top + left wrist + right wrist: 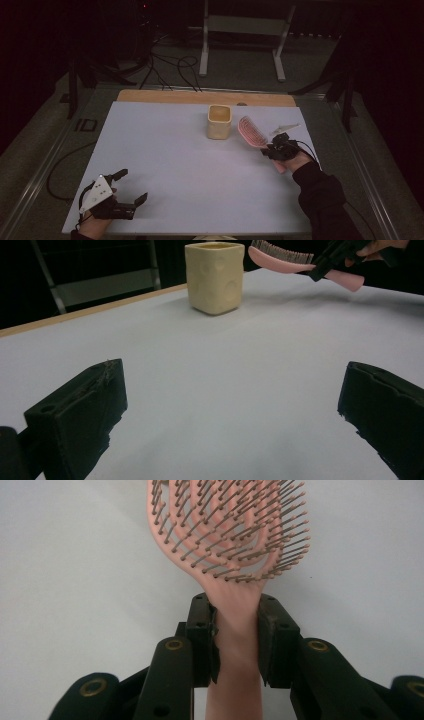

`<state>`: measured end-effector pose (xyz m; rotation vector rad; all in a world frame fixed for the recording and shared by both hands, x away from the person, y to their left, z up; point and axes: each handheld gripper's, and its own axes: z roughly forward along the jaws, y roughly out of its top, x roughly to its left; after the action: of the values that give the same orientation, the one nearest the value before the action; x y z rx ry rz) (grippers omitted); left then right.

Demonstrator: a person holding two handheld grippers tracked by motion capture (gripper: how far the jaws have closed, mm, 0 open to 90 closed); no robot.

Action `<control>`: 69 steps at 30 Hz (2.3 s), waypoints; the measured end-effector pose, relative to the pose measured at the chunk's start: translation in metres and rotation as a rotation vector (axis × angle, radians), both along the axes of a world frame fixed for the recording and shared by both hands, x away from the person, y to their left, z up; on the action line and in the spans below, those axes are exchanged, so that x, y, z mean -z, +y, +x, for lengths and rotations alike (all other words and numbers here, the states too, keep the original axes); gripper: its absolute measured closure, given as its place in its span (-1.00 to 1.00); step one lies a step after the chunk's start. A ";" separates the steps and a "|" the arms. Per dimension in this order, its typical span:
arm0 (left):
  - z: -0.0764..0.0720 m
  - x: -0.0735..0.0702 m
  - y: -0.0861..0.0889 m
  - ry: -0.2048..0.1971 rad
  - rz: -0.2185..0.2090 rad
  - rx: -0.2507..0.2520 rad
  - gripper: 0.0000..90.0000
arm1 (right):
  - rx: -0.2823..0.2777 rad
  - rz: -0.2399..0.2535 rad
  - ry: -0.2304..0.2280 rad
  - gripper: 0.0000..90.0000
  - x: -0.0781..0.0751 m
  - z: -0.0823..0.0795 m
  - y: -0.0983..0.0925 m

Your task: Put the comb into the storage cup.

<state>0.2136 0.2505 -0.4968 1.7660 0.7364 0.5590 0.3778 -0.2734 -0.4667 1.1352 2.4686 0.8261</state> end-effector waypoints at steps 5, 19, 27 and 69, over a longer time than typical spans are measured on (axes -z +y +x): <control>0.000 0.000 0.000 0.001 0.000 0.000 -0.99 | 0.004 0.024 -0.031 0.58 -0.005 -0.006 -0.002; 0.000 -0.001 0.000 0.001 -0.003 -0.001 -0.99 | -0.026 0.163 -0.203 0.59 -0.016 -0.052 0.016; 0.000 -0.002 -0.001 0.005 -0.020 0.000 -0.99 | -0.023 0.212 -0.248 0.59 -0.014 -0.070 0.028; 0.059 -0.092 -0.109 0.213 -0.002 0.093 -0.99 | -0.008 0.360 -0.386 0.60 0.008 -0.119 0.048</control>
<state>0.2724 0.1410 -0.4049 1.8662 0.7956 0.3107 0.2592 -0.2254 -0.4752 0.9588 2.0587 1.3880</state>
